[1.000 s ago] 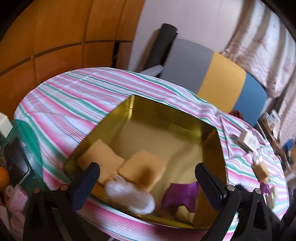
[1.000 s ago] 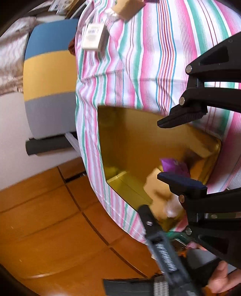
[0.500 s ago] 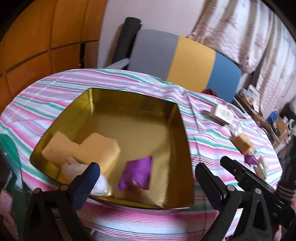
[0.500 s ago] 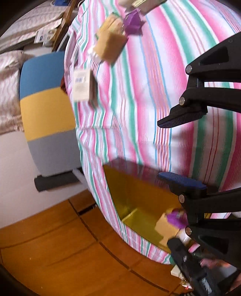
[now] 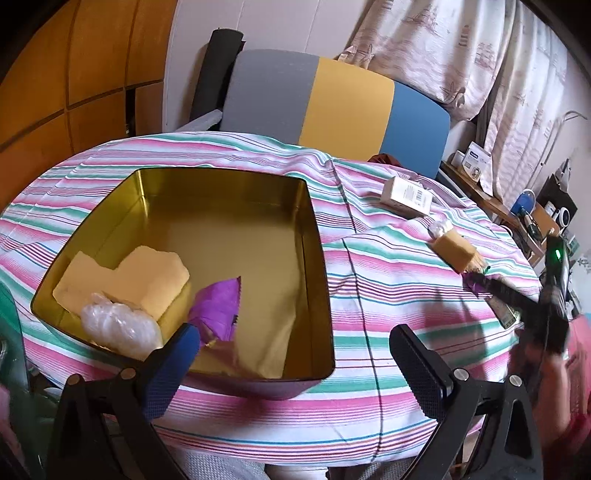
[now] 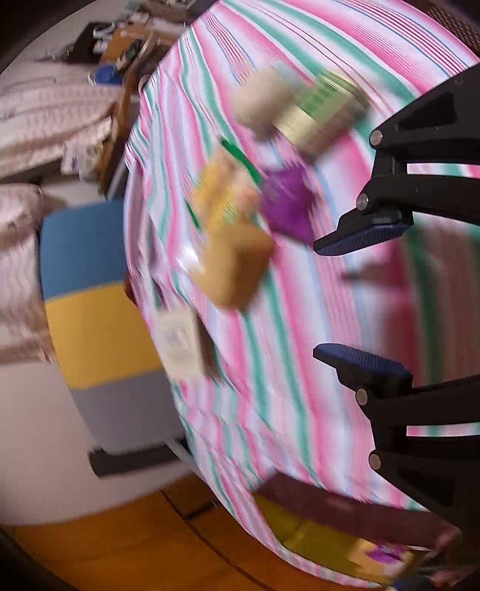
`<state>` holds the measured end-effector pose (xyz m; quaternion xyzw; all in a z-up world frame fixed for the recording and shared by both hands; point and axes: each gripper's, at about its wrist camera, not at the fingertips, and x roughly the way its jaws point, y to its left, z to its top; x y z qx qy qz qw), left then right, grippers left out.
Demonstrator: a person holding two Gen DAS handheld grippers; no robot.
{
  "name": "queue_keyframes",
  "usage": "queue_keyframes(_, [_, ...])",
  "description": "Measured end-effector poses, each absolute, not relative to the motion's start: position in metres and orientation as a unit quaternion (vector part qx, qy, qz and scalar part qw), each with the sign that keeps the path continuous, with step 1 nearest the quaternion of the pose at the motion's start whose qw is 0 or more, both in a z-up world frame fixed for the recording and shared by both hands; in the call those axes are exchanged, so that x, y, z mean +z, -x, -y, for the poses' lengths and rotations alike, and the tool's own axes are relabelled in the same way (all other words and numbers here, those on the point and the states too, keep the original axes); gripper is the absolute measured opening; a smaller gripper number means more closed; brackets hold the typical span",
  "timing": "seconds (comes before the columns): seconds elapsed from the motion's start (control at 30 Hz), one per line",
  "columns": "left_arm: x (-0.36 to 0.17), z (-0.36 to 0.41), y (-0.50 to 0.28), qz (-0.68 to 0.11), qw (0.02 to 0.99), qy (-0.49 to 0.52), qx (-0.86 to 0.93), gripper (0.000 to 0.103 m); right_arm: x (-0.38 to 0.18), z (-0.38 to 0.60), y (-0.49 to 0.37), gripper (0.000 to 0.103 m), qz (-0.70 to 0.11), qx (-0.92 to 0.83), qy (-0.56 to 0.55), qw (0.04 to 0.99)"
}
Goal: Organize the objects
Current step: 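Return the right tool to the items and grasp the green tea box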
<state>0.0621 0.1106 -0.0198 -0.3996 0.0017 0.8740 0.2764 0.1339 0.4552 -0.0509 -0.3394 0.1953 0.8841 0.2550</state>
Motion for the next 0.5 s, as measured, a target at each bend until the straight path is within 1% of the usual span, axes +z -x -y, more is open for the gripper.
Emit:
queue_keyframes(0.13, [-0.020,-0.111,-0.066,-0.003,0.281,0.403,0.871,0.103,-0.056,-0.502,-0.121,0.051,-0.191,0.867,0.346,0.303])
queue_keyframes(0.27, [-0.021,-0.114,-0.070,-0.012,0.283,0.404,0.870,0.103,-0.075,-0.527,-0.115,0.051,-0.200,0.847,0.381,0.312])
queue_keyframes(0.3, [-0.021,-0.115,-0.072,-0.014,0.283,0.404,0.870,0.103,-0.076,-0.526,-0.116,0.048,-0.201,0.847,0.383,0.309])
queue_keyframes(0.4, [-0.023,-0.118,-0.073,-0.014,0.286,0.408,0.867,0.103,-0.076,-0.506,-0.125,0.047,-0.219,0.864,0.369,0.263])
queue_keyframes(0.5, [-0.026,-0.124,-0.074,-0.019,0.289,0.414,0.863,0.103,-0.076,-0.470,-0.135,0.047,-0.227,0.885,0.362,0.184])
